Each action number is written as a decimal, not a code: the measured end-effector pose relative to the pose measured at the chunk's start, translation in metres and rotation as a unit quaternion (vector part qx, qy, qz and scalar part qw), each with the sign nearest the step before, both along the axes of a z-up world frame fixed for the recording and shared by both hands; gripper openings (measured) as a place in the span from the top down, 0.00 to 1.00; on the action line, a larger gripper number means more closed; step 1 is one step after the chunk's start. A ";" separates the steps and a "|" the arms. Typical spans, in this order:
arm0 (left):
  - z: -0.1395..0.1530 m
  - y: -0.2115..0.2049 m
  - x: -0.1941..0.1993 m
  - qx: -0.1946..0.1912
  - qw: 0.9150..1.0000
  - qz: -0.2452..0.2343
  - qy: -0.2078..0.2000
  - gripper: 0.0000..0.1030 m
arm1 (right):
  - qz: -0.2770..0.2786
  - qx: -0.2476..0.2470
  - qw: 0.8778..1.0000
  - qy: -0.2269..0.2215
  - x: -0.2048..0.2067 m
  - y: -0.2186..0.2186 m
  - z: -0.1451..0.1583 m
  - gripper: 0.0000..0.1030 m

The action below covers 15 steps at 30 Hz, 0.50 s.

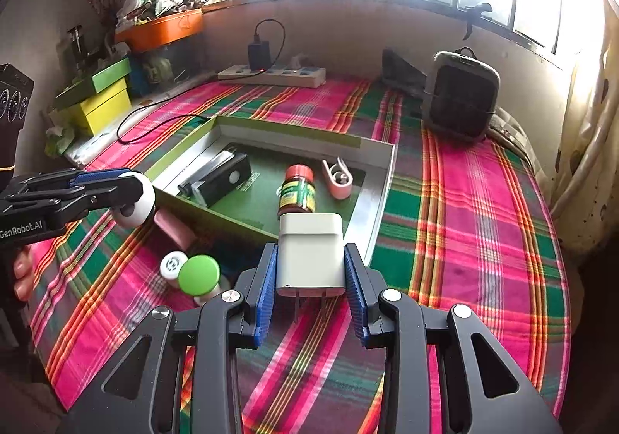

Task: Organize rigid objects
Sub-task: 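Carry the adapter with the right tool while the left tool carries the mouse toy to the tray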

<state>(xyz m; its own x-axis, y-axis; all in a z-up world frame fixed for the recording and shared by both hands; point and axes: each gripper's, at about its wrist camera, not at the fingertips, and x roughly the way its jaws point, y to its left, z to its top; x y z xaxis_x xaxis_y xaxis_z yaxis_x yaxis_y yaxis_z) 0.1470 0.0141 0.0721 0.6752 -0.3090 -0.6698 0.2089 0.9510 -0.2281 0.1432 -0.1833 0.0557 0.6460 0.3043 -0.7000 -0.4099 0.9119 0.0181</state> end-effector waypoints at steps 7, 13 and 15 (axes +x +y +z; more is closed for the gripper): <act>0.001 -0.007 0.023 0.000 1.000 -0.011 0.002 0.70 | -0.018 0.003 1.000 0.009 0.024 -0.002 -0.001 0.66; -0.004 -0.021 0.043 0.000 1.000 -0.025 0.013 0.70 | -0.025 -0.004 1.000 0.014 0.041 0.001 -0.003 0.66; -0.006 -0.025 0.047 0.000 0.999 -0.029 0.018 0.70 | -0.028 -0.006 0.999 0.017 0.047 0.002 -0.005 0.66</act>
